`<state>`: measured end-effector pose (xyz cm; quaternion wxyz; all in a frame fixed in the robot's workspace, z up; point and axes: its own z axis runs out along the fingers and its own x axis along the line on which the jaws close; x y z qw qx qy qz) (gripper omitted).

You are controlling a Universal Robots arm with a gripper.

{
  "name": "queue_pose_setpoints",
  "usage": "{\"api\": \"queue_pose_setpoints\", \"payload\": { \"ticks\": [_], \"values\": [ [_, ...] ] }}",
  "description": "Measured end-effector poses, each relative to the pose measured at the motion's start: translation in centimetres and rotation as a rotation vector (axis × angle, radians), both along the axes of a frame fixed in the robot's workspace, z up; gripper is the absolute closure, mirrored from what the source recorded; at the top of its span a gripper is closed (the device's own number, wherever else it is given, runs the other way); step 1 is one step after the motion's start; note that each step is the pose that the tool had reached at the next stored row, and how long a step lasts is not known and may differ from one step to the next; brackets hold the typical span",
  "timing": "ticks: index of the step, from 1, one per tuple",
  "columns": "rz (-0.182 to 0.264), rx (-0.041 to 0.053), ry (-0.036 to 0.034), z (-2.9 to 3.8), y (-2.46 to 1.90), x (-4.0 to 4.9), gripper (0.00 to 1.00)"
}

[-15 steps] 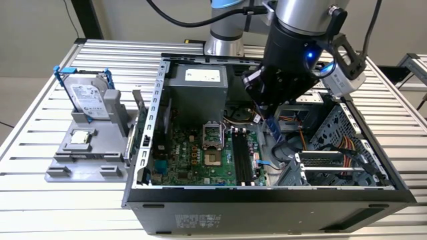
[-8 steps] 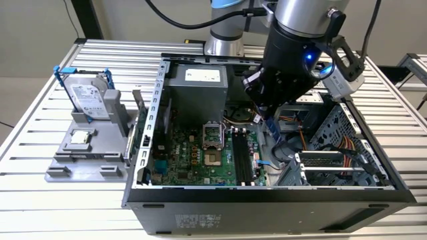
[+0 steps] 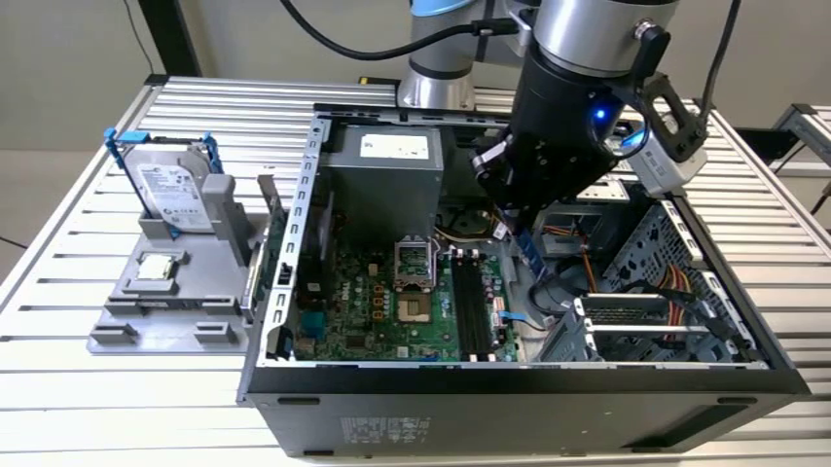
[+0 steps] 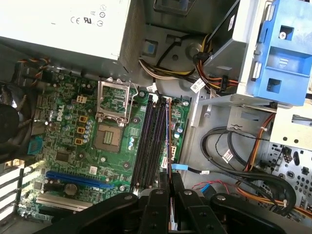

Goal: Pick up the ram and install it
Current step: 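Insert the ram into the slot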

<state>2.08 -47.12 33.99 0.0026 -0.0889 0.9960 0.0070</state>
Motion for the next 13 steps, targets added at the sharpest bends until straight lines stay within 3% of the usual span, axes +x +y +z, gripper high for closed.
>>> {"api": "queue_pose_setpoints", "payload": {
  "ticks": [13],
  "values": [
    [0.0,-0.0003,0.0001,-0.31,0.0,0.0,1.0]
  ]
}}
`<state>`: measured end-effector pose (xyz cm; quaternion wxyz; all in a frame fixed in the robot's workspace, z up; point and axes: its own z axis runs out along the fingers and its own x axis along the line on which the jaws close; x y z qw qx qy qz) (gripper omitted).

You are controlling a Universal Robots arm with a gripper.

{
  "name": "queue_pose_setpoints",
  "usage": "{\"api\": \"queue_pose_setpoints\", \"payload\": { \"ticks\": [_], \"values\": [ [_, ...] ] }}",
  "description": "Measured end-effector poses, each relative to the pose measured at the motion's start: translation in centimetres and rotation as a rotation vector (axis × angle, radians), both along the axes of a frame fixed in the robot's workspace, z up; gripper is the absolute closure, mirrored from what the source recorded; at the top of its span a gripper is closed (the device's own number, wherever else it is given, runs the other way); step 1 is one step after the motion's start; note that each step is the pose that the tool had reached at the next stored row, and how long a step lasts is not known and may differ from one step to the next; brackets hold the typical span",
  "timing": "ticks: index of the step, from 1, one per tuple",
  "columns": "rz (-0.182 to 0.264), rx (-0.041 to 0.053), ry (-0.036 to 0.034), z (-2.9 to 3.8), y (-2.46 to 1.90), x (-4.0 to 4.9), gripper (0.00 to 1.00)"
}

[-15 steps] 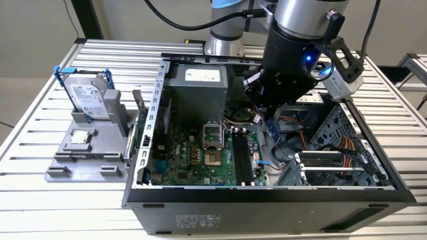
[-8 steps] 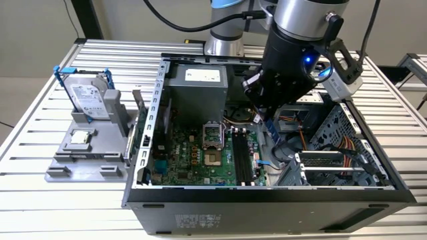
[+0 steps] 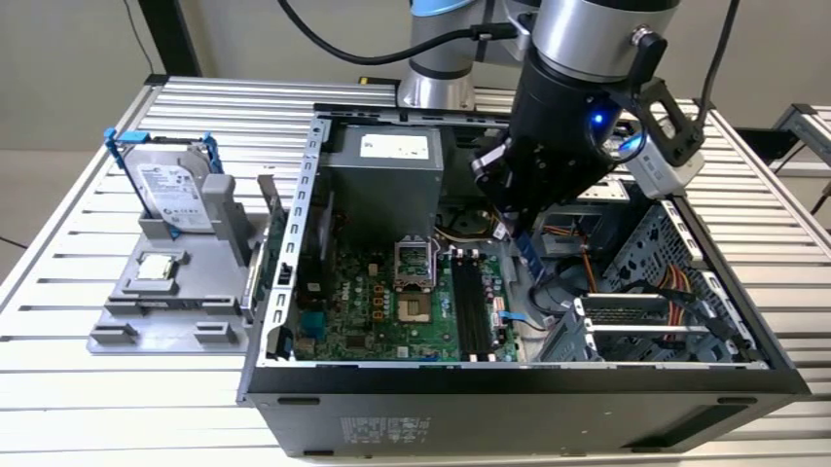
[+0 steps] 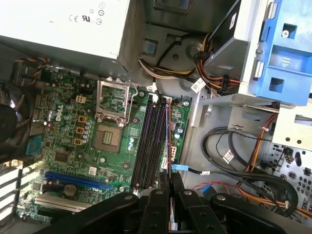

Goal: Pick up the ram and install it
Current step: 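Insert the ram into the slot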

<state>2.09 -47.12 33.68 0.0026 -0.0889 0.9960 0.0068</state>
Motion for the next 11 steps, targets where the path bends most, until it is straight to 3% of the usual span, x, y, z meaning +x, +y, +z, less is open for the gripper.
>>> {"api": "queue_pose_setpoints", "payload": {
  "ticks": [11],
  "values": [
    [0.0,-0.0001,0.0,-0.47,0.0,0.0,1.0]
  ]
}}
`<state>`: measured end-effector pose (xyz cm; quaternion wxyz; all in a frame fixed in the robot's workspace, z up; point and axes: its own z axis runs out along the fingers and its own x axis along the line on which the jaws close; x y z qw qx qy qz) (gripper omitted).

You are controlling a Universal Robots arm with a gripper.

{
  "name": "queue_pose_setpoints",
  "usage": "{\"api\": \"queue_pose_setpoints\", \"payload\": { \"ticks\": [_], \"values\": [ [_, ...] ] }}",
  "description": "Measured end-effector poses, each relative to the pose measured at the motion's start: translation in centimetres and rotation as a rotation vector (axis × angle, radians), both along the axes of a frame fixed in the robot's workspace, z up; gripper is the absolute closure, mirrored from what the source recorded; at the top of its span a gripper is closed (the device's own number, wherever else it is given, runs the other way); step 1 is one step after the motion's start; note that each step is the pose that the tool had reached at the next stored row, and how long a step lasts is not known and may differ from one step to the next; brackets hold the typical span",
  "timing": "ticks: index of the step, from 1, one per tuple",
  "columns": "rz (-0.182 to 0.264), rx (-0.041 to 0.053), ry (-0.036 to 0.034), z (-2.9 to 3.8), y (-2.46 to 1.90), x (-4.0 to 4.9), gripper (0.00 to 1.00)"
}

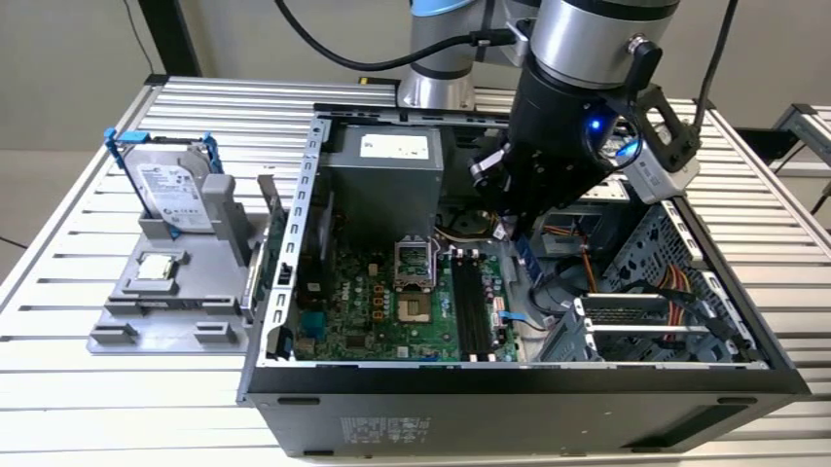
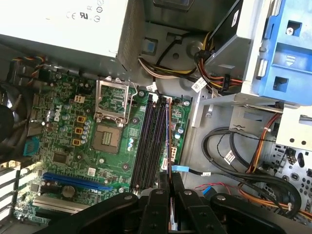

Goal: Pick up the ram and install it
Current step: 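Insert the ram into the slot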

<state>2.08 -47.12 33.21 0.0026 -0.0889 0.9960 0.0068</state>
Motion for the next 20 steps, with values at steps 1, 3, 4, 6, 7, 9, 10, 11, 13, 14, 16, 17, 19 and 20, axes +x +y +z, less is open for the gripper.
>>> {"api": "queue_pose_setpoints", "payload": {
  "ticks": [1,3,4,6,7,9,10,11,13,14,16,17,19,20],
  "values": [
    [0.0,0.0,0.0,0.0,0.0,0.0,1.0],
    [0.0,0.0004,-0.0001,-0.07,0.0,0.0,1.0],
    [0.0,0.0004,-0.0001,-0.12,0.0,0.0,1.0],
    [0.0,0.0,0.0,-0.21,0.0,0.0,1.0],
    [0.0,0.0001,0.0,-0.28,0.0,0.0,1.0],
    [0.0,0.0,0.0,-0.41,0.0,0.0,1.0],
    [0.0,0.0,0.0,-0.46,0.0,0.0,1.0],
    [0.0,0.0,0.0,-0.52,0.01,0.0,1.0],
    [0.0,-0.0002,0.0,-0.6,0.01,0.0,1.0],
    [0.0,0.0,0.0,-0.65,0.01,0.0,1.0],
    [0.0,-0.0004,0.0001,-0.77,0.01,0.0,1.0],
    [0.0,-0.0009,0.0,-0.84,0.01,0.0,1.0],
    [0.0,-0.001,0.0,-0.99,0.02,0.0,1.0],
    [-0.002,-0.001,0.0,-1.05,0.02,0.0,1.0]
  ]
}}
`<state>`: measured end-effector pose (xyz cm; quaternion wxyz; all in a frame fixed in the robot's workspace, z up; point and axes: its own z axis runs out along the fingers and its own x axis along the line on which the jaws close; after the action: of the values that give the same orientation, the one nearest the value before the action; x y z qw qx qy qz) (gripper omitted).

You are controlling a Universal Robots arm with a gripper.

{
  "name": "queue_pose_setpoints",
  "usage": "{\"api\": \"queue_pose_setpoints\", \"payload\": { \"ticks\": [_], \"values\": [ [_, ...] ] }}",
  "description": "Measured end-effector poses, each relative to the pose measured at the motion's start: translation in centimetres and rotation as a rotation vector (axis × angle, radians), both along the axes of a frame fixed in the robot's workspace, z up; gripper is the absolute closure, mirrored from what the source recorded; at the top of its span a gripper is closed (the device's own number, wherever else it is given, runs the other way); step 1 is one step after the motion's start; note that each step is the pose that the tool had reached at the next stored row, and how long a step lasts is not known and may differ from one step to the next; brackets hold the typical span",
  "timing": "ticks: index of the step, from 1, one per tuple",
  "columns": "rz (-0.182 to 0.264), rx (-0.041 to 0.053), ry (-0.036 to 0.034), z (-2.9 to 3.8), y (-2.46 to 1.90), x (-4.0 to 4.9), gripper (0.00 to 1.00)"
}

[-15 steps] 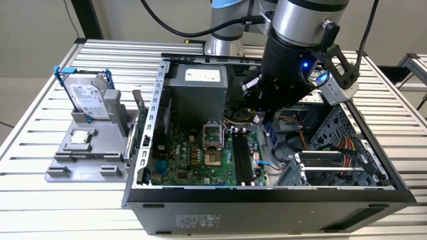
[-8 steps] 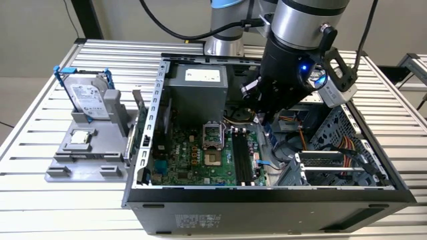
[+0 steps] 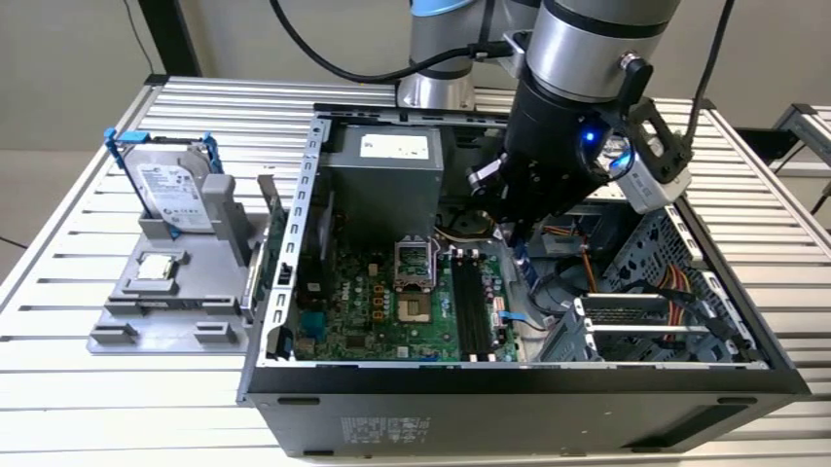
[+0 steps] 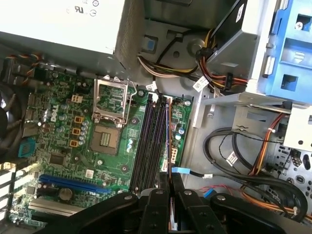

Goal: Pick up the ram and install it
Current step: 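Insert the ram into the slot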

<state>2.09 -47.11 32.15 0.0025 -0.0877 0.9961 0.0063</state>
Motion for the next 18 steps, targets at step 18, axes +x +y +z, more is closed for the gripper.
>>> {"api": "queue_pose_setpoints", "payload": {
  "ticks": [18],
  "values": [
    [-0.128,0.0001,-0.0012,-0.68,0.0,0.0,1.0]
  ]
}}
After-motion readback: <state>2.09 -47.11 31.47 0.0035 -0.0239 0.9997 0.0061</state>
